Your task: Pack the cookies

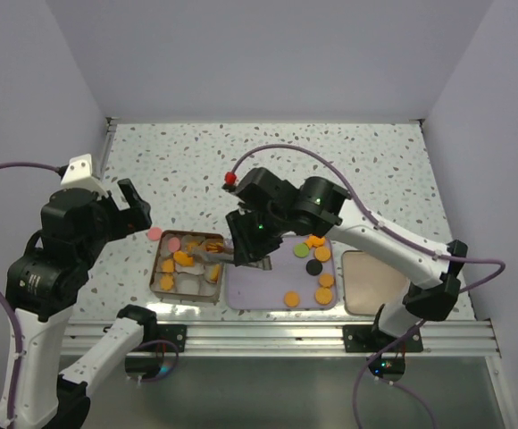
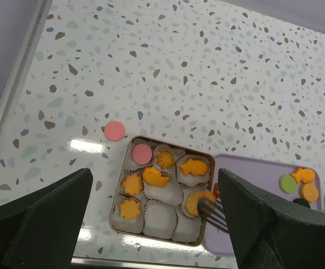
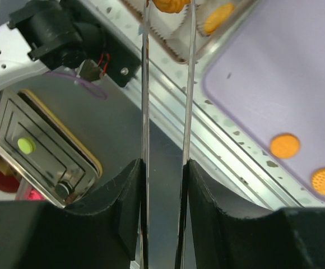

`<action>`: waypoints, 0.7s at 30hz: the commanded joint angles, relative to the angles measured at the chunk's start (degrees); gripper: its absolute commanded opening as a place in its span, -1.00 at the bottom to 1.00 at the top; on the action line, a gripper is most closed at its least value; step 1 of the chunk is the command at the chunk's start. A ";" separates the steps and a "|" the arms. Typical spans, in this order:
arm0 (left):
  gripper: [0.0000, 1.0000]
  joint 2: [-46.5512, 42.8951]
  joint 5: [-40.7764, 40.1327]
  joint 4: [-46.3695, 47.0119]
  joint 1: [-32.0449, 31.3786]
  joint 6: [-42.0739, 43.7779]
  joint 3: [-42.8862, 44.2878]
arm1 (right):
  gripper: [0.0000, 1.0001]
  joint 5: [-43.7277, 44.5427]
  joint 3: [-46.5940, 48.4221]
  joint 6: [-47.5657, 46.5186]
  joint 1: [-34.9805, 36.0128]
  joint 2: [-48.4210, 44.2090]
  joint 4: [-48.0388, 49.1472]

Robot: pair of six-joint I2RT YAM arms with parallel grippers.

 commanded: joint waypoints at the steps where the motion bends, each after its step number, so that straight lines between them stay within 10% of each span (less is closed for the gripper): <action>1: 1.00 0.37 -1.19 -0.38 -0.22 -0.02 3.53 | -0.25 -3.07 2.57 1.67 3.85 4.11 3.91; 21: 1.00 -1.82 -1.72 -1.26 -0.22 -1.16 1.78 | -0.26 -5.27 3.53 0.79 4.56 11.94 5.23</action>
